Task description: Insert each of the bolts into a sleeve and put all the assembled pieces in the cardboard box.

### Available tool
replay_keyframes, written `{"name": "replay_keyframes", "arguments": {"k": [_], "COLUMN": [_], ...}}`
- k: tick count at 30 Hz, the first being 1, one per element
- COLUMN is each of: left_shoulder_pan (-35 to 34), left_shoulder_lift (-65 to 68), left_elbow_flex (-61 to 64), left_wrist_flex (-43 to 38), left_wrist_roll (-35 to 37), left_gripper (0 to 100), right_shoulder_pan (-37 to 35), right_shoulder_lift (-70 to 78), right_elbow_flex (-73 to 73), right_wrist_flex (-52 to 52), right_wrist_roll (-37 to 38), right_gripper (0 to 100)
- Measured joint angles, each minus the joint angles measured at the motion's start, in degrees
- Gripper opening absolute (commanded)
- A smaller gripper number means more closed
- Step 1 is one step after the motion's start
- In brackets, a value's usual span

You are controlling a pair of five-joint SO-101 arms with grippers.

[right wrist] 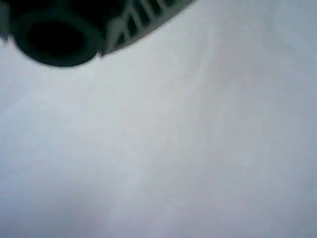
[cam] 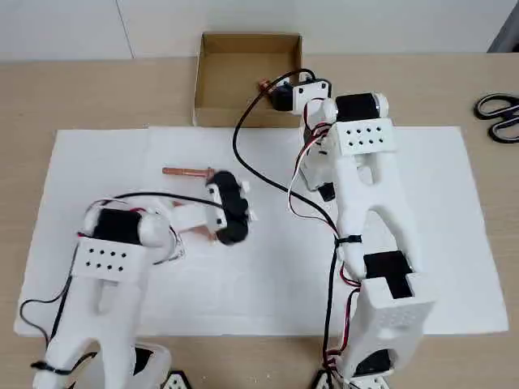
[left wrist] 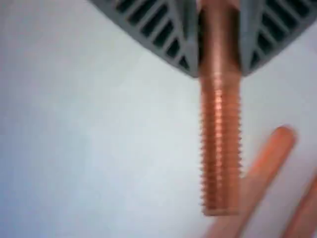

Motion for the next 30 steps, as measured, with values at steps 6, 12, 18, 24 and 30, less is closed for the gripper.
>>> {"name": "replay_keyframes", "arguments": {"k": [6, 12, 18, 24, 30], "left_shoulder_pan": [0.97, 0.97, 0.97, 0.97, 1.23], "left_shoulder_lift": [-0.26, -0.35, -0.44, -0.53, -0.53], "left_elbow_flex": [2.2, 5.01, 3.43, -5.01, -3.69], "left_wrist_flex": [-0.18, -3.69, -4.13, -3.6, -4.84], "left_wrist_roll": [0.0, 0.0, 6.59, 28.57, 34.37], "left_gripper": [10, 10, 10, 10, 10], "right_shoulder_pan": [0.0, 0.0, 0.0, 0.0, 0.0], "right_shoulder_lift": [0.0, 0.0, 0.0, 0.0, 0.0], "right_elbow_flex": [0.0, 0.0, 0.0, 0.0, 0.0], "right_wrist_flex": [0.0, 0.0, 0.0, 0.0, 0.0], "right_wrist_roll": [0.0, 0.0, 0.0, 0.0, 0.0], "right_gripper": [0.4, 0.4, 0.4, 0.4, 0.4]}}
